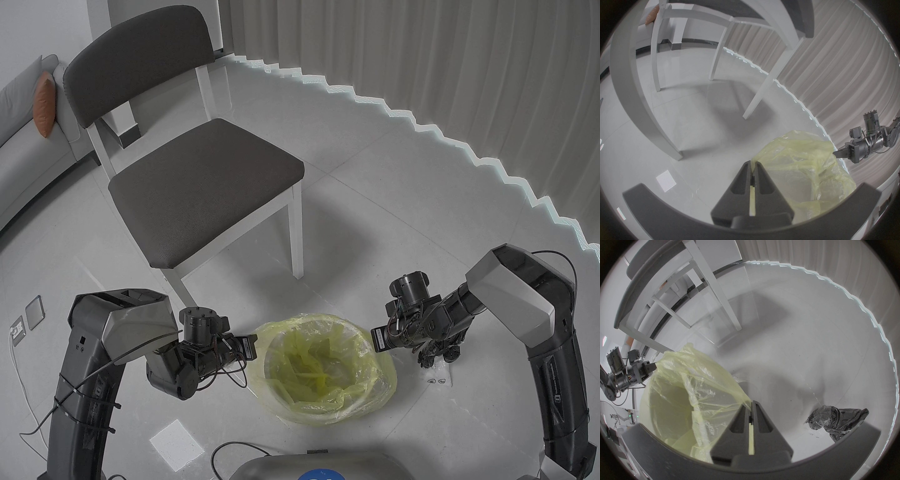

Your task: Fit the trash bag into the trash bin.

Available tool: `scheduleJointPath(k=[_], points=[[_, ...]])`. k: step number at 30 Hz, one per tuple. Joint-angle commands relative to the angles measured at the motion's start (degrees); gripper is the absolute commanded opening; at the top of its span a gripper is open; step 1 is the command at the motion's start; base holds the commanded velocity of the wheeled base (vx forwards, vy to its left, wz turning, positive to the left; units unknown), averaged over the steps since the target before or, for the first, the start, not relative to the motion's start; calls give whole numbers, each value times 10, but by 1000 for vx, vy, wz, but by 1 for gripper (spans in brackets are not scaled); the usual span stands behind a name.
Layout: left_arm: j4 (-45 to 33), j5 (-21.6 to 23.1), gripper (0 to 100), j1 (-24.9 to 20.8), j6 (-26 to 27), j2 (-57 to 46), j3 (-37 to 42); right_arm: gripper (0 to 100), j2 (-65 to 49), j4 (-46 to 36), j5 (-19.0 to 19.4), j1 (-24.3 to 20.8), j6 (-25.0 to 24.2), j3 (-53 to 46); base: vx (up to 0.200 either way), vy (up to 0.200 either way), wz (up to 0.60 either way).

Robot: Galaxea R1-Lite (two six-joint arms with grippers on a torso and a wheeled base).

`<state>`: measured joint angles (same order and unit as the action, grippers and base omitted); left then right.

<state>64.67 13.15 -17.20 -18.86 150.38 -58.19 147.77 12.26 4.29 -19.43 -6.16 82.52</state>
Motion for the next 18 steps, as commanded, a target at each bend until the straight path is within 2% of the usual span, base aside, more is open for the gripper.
scheduleJointPath(k=[1, 12, 13, 18], points=[[10, 3, 0, 0, 1, -14, 27, 0, -4, 0, 0, -3, 0, -13, 0, 0, 0], [35, 10, 0, 3, 17, -17, 66, 0, -28, 2, 4, -2, 18, -53, 0, 0, 0], [35, 12, 0, 3, 20, -17, 67, 100, -29, 2, 4, -2, 23, -56, 0, 0, 0], [36, 13, 0, 4, 22, -19, 74, 100, -32, 6, 5, -2, 31, -57, 0, 0, 0]])
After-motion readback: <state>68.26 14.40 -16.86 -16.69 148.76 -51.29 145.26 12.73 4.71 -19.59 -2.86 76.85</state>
